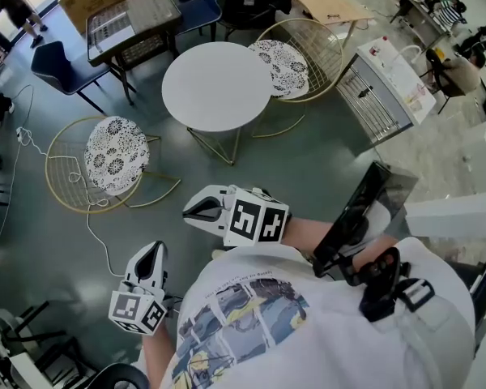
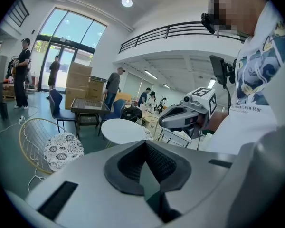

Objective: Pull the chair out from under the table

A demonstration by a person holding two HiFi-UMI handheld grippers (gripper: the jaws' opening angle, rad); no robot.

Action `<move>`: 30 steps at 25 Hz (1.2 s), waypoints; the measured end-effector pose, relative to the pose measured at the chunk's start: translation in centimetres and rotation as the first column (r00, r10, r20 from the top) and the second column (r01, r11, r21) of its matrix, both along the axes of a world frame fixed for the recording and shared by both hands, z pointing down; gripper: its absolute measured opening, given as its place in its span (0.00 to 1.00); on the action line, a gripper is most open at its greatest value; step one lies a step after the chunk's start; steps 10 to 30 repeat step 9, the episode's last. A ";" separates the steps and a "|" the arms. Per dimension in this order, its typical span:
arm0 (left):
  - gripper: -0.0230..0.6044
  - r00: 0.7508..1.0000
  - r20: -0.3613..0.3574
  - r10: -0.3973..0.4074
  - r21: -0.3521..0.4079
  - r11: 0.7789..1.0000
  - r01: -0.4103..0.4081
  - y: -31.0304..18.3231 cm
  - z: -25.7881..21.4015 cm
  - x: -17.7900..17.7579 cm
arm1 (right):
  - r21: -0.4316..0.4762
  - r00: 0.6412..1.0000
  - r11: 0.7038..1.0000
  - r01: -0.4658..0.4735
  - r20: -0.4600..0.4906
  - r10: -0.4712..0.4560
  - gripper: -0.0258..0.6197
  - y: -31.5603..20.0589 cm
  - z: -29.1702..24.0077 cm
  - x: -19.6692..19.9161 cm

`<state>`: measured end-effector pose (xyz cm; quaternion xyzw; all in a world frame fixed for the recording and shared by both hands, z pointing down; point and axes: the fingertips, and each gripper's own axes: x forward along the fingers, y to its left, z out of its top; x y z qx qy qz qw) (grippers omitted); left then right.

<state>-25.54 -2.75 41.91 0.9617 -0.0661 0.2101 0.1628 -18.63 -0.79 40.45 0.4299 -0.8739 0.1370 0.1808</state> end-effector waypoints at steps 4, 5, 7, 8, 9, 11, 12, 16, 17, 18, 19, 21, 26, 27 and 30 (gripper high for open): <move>0.05 1.000 0.008 -0.001 0.007 1.000 0.001 -0.7 0.0 2.9 | 0.007 1.000 1.000 -0.001 -0.008 0.001 0.06 -0.7 -0.2 3.2; 0.05 1.000 0.010 -0.003 0.008 1.000 0.003 -0.9 -0.1 3.7 | 0.008 1.000 1.000 -0.002 -0.005 0.002 0.06 -0.9 -0.2 4.0; 0.05 1.000 0.013 -0.003 0.011 1.000 0.003 -1.1 -0.3 5.5 | 0.010 1.000 1.000 -0.005 0.001 0.005 0.06 -1.1 -0.3 5.8; 0.05 1.000 0.014 -0.003 0.013 1.000 0.003 -1.2 -0.4 6.4 | 0.011 1.000 1.000 -0.007 0.003 0.007 0.06 -1.1 -0.3 6.7; 0.05 1.000 0.015 -0.003 0.015 1.000 0.002 -1.3 -0.4 7.4 | 0.012 1.000 1.000 -0.008 0.004 0.008 0.06 -1.2 -0.3 7.6; 0.05 1.000 0.015 -0.003 0.015 1.000 0.002 -1.3 -0.4 7.4 | 0.012 1.000 1.000 -0.008 0.004 0.008 0.06 -1.2 -0.3 7.6; 0.05 1.000 0.015 -0.003 0.015 1.000 0.002 -1.3 -0.4 7.4 | 0.012 1.000 1.000 -0.008 0.004 0.008 0.06 -1.2 -0.3 7.6; 0.05 1.000 0.015 -0.003 0.015 1.000 0.002 -1.3 -0.4 7.4 | 0.012 1.000 1.000 -0.008 0.004 0.008 0.06 -1.2 -0.3 7.6; 0.05 1.000 0.015 -0.003 0.015 1.000 0.002 -1.3 -0.4 7.4 | 0.012 1.000 1.000 -0.008 0.004 0.008 0.06 -1.2 -0.3 7.6; 0.05 1.000 0.015 -0.003 0.015 1.000 0.002 -1.3 -0.4 7.4 | 0.012 1.000 1.000 -0.008 0.004 0.008 0.06 -1.2 -0.3 7.6; 0.05 1.000 0.015 -0.003 0.015 1.000 0.002 -1.3 -0.4 7.4 | 0.012 1.000 1.000 -0.008 0.004 0.008 0.06 -1.2 -0.3 7.6; 0.05 1.000 0.015 -0.003 0.015 1.000 0.002 -1.3 -0.4 7.4 | 0.012 1.000 1.000 -0.008 0.004 0.008 0.06 -1.2 -0.3 7.6; 0.05 1.000 0.015 -0.003 0.015 1.000 0.002 -1.3 -0.4 7.4 | 0.012 1.000 1.000 -0.008 0.004 0.008 0.06 -1.2 -0.3 7.6; 0.05 1.000 0.015 -0.003 0.015 1.000 0.002 -1.3 -0.4 7.4 | 0.012 1.000 1.000 -0.008 0.004 0.008 0.06 -1.2 -0.3 7.6; 0.05 1.000 0.015 -0.003 0.015 1.000 0.002 -1.3 -0.4 7.4 | 0.012 1.000 1.000 -0.008 0.004 0.008 0.06 -1.2 -0.3 7.6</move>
